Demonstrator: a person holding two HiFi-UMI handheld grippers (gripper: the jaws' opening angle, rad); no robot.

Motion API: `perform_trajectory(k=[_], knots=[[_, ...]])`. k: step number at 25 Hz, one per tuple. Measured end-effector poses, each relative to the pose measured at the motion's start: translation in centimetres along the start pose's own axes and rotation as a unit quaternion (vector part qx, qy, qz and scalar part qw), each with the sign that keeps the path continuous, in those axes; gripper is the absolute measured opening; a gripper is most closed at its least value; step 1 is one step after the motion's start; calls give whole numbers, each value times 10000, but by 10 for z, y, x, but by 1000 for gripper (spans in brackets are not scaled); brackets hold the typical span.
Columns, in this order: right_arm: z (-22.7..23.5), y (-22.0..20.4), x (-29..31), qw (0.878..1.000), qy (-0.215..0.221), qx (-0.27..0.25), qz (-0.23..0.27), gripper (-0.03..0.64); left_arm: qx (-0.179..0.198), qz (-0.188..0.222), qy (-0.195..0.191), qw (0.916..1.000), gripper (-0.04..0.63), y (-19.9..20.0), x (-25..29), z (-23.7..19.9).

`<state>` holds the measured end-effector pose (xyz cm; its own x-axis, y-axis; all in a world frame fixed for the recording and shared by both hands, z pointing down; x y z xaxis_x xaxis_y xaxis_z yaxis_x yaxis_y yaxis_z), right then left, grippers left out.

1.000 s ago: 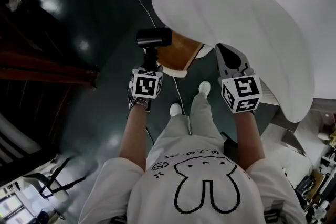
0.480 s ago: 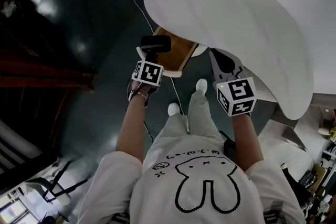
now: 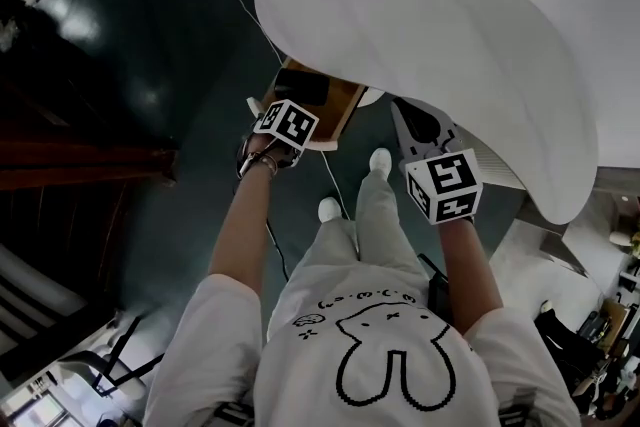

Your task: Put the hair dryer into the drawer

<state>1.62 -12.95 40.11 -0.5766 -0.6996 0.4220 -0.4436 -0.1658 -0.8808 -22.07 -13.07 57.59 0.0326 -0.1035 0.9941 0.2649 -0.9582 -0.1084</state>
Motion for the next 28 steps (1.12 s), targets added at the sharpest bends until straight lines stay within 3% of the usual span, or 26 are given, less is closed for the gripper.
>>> perform_trajectory(k=[4,10,23,28], knots=[[1,-6,9,9999,-17,130,-56,0,571,-249,79,9980,183,13,2,1],[0,-15,11,9995,-42,229,-191,0,1430,-561,440,9871,183,32,5,2],[12,-35,10,9979,-250,411,-433,0,2630,-204,926,9601,183,71,49,18],[16,-40,11,9975,-276,434,-492,0,2772,-137,895,9565,183,73,71,18]])
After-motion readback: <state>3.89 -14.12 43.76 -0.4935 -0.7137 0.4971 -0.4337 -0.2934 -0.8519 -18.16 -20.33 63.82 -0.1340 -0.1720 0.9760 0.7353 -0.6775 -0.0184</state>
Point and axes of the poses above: the fingertips, and each gripper's own axes: x forward along the fingers, z to its right, y out of its top, the point moved 7 cm from there along -x, backward along the fingers, and after that the axes turned 13 degrees about -x, right-handed, at the moved point
